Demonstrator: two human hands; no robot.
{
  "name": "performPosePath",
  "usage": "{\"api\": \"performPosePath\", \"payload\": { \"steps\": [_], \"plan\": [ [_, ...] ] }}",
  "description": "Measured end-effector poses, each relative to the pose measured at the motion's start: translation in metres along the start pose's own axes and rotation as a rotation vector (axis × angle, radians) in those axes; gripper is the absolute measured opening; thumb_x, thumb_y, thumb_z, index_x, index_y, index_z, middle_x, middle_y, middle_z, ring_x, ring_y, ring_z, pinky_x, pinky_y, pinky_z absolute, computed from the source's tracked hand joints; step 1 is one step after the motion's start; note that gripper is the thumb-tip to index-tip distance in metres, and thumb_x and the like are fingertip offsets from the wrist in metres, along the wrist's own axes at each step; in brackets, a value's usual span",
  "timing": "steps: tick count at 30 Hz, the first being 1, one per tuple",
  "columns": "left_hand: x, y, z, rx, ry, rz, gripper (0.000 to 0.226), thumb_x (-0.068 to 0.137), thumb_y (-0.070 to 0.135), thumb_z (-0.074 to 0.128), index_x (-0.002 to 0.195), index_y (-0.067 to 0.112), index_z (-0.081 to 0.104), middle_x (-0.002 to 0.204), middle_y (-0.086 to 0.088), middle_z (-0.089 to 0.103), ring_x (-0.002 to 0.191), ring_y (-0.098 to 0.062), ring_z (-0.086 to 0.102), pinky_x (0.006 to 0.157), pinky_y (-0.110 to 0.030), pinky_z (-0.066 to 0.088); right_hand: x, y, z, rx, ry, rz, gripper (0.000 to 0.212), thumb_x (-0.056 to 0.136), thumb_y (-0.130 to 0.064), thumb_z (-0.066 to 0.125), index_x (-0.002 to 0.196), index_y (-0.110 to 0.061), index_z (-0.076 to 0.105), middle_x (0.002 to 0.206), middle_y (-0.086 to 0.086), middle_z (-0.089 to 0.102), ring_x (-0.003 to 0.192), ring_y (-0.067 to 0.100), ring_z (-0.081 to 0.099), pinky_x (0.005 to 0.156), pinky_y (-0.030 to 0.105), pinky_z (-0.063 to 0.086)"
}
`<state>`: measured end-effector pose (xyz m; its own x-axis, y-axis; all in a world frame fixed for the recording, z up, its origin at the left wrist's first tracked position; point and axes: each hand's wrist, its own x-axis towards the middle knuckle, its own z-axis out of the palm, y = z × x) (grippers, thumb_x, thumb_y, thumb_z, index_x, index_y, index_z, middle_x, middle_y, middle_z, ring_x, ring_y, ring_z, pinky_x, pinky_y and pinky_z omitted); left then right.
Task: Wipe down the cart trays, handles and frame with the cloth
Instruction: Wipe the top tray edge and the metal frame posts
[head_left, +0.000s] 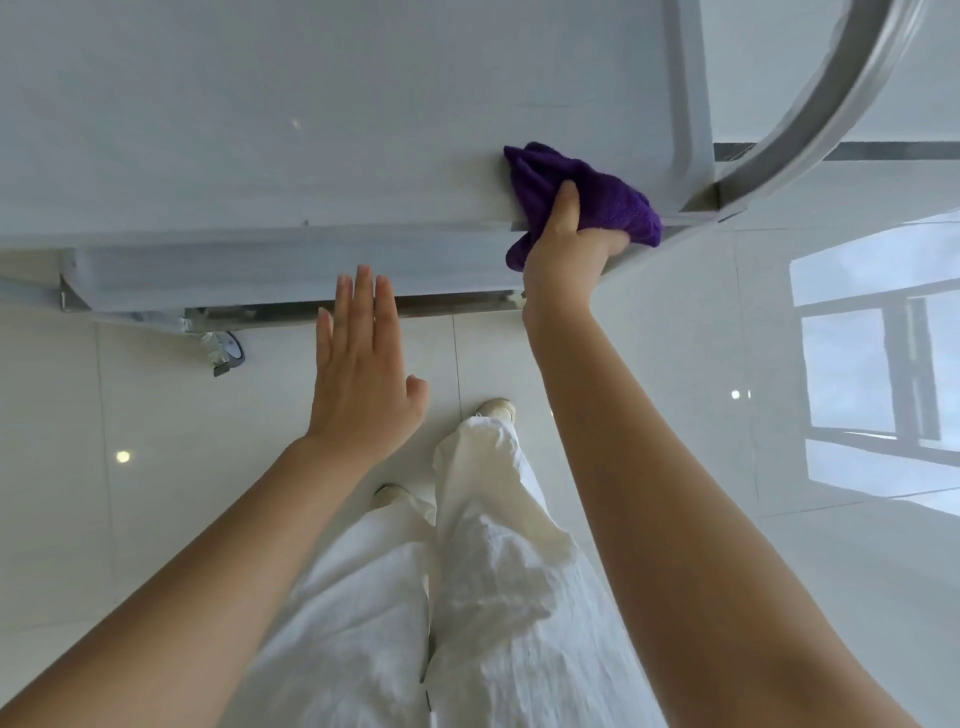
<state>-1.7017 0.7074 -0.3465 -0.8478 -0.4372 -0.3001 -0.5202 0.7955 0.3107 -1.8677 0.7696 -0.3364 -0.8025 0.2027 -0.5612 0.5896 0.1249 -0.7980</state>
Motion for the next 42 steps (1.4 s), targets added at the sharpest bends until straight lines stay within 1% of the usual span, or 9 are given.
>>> {"api": "performPosePath", "payload": {
  "steps": [7,12,15,18,23,29,34,39,42],
  "plan": [
    [-0.011,0.000,0.004,-0.012,-0.118,0.018,0.086,0.090,0.024,0.050,0.147,0.005,-0.011,0.156,-0.011,-0.016,0.143,-0.024,-0.016,0.114,-0.041,-0.007,-0.035,0.042,-0.045,-0.326,-0.430,-0.263,0.036,0.095,-0.017,0.050,0.127,-0.008,0.037,0.092,-0.008,0.054,0.081,0.008,0.057,0.069,0.021,0.052],
    [-0.004,-0.004,0.017,0.019,-0.173,0.030,0.084,0.091,0.025,0.047,0.146,0.006,-0.014,0.156,-0.009,-0.014,0.143,-0.024,-0.015,0.114,-0.042,-0.007,-0.005,0.058,-0.102,-0.232,-0.168,-0.324,0.039,0.094,-0.018,0.050,0.130,-0.008,0.039,0.103,-0.007,0.056,0.092,0.006,0.057,0.085,0.029,0.049],
    [0.012,0.004,0.037,0.061,-0.190,0.069,0.082,0.092,0.026,0.044,0.146,0.006,-0.014,0.156,-0.009,-0.014,0.143,-0.024,-0.015,0.114,-0.044,-0.006,0.022,0.054,-0.116,-0.184,-0.102,-0.385,0.048,0.097,-0.018,0.047,0.140,-0.014,0.028,0.114,-0.020,0.048,0.100,-0.008,0.050,0.091,0.015,0.044],
    [0.045,0.020,0.066,0.112,-0.173,0.146,0.079,0.093,0.027,0.040,0.147,0.007,-0.014,0.156,-0.008,-0.015,0.143,-0.025,-0.016,0.114,-0.046,-0.004,0.054,0.050,-0.108,-0.122,-0.067,-0.479,0.059,0.097,-0.016,0.047,0.147,-0.014,0.016,0.135,-0.008,0.042,0.116,0.002,0.045,0.087,0.001,0.036],
    [0.110,0.061,0.121,0.162,-0.096,0.243,0.075,0.094,0.028,0.037,0.147,0.007,-0.012,0.156,-0.007,-0.014,0.143,-0.026,-0.015,0.114,-0.047,-0.004,0.122,0.050,-0.086,-0.035,0.032,-0.735,0.078,0.091,-0.013,0.055,0.150,-0.010,0.004,0.140,-0.008,0.029,0.129,0.004,0.032,0.108,0.013,0.025],
    [0.169,0.072,0.177,0.210,0.016,0.290,0.076,0.091,0.031,0.042,0.148,0.008,-0.003,0.157,-0.009,-0.003,0.143,-0.028,-0.007,0.112,-0.054,0.003,0.149,0.057,-0.076,0.046,0.127,-0.852,0.070,0.082,-0.016,0.066,0.141,-0.015,0.027,0.128,-0.010,0.048,0.108,0.001,0.048,0.081,0.000,0.036],
    [0.205,0.065,0.209,0.360,0.136,0.288,0.102,0.078,0.077,0.034,0.148,0.018,-0.009,0.157,-0.011,-0.007,0.143,-0.028,-0.012,0.109,-0.060,-0.003,0.155,0.043,-0.086,0.005,0.080,-0.833,0.042,0.072,-0.024,0.074,0.104,-0.021,0.047,0.087,-0.013,0.057,0.078,0.005,0.060,0.059,0.029,0.055],
    [0.217,0.058,0.227,0.345,0.270,0.333,0.093,0.079,0.078,0.018,0.148,0.022,-0.009,0.157,-0.010,-0.006,0.144,-0.029,-0.004,0.110,-0.058,0.005,0.166,0.037,-0.105,-0.064,-0.201,-0.785,0.034,0.071,-0.018,0.076,0.100,-0.012,0.059,0.088,0.009,0.067,0.068,0.036,0.067,0.040,0.061,0.048],
    [0.219,0.057,0.230,0.341,0.328,0.350,0.090,0.082,0.075,0.019,0.149,0.020,-0.005,0.157,-0.012,-0.001,0.144,-0.031,0.005,0.110,-0.056,0.012,0.175,0.038,-0.108,-0.052,-0.339,-0.817,0.026,0.072,-0.012,0.073,0.094,-0.005,0.061,0.079,0.016,0.066,0.063,0.047,0.064,0.036,0.066,0.041]
  ]
}}
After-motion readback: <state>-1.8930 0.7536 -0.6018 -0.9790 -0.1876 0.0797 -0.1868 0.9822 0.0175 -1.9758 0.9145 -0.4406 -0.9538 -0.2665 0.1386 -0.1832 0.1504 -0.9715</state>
